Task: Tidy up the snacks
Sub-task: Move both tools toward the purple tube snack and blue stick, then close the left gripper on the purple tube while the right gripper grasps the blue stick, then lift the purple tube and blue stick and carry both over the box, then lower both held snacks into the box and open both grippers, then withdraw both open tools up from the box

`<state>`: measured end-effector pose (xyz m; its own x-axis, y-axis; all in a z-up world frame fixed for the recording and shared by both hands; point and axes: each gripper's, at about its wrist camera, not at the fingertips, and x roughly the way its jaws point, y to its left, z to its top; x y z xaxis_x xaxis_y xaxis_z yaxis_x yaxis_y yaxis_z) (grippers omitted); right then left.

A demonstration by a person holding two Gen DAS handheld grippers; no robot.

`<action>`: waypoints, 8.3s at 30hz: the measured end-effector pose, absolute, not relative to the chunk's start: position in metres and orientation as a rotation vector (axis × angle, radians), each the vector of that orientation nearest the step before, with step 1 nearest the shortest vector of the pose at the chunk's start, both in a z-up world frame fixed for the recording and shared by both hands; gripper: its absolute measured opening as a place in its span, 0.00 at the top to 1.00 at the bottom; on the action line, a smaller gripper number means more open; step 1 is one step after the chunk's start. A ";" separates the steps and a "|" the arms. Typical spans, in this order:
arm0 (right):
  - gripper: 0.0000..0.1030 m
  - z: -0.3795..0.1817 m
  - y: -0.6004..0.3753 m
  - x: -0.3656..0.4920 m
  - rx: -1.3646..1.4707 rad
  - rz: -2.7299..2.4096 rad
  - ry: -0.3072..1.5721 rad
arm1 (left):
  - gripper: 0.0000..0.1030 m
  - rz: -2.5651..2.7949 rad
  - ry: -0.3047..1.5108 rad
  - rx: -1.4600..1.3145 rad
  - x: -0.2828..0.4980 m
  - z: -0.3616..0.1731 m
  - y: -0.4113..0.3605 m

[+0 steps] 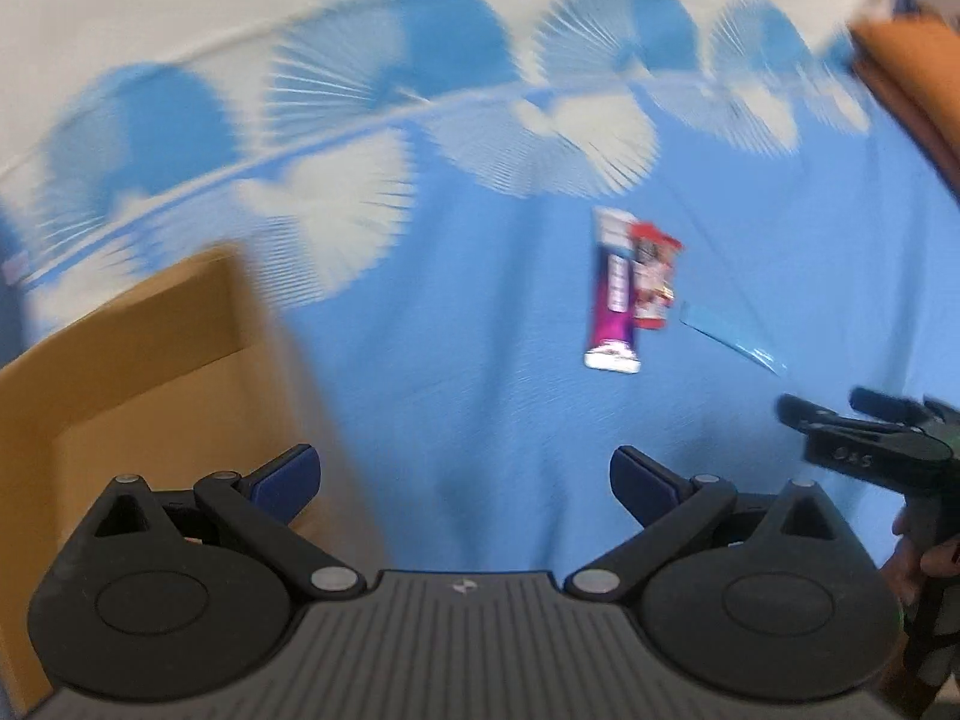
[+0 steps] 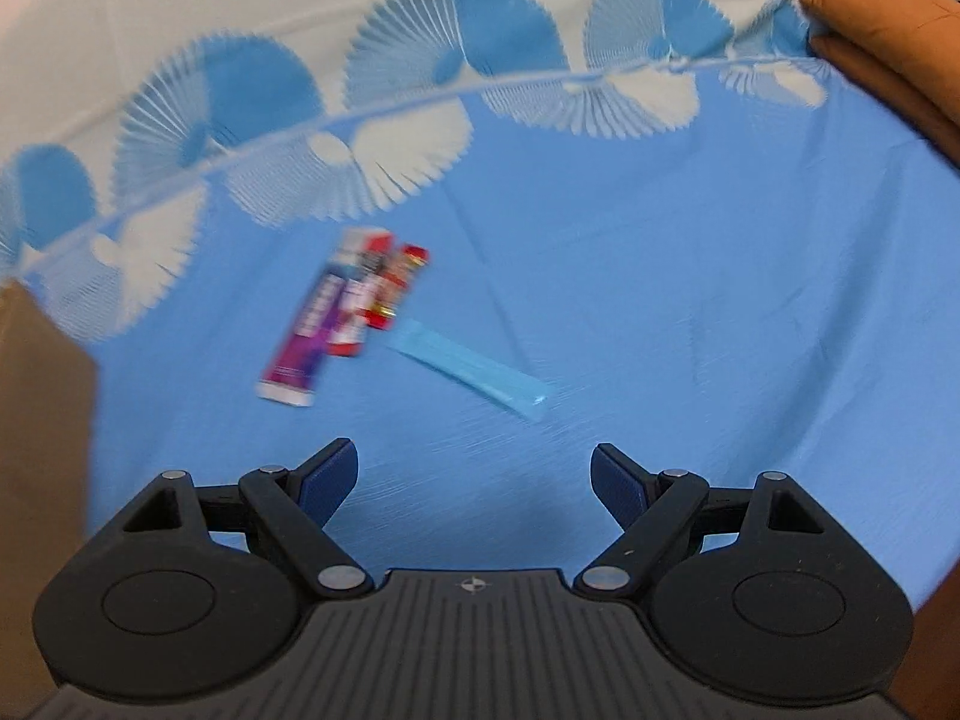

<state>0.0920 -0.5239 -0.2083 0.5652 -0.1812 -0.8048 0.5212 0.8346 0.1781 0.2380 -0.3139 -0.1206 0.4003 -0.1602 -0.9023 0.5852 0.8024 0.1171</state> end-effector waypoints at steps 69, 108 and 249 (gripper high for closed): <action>0.81 -0.249 -0.575 0.145 0.342 -0.377 0.886 | 0.77 -0.586 1.100 0.484 0.345 -0.222 -0.406; 0.81 -0.031 -0.291 -0.020 0.294 0.037 0.669 | 0.77 -0.527 0.905 0.116 0.068 -0.001 -0.075; 0.16 -0.017 -0.215 -0.024 0.281 0.054 0.572 | 0.00 -0.169 0.875 0.126 0.047 0.016 -0.006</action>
<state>-0.0241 -0.2150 -0.0167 0.8404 0.1279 -0.5266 0.0275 0.9604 0.2772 0.0470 -0.0056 0.0156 0.6290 -0.0955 -0.7715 0.1987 0.9792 0.0409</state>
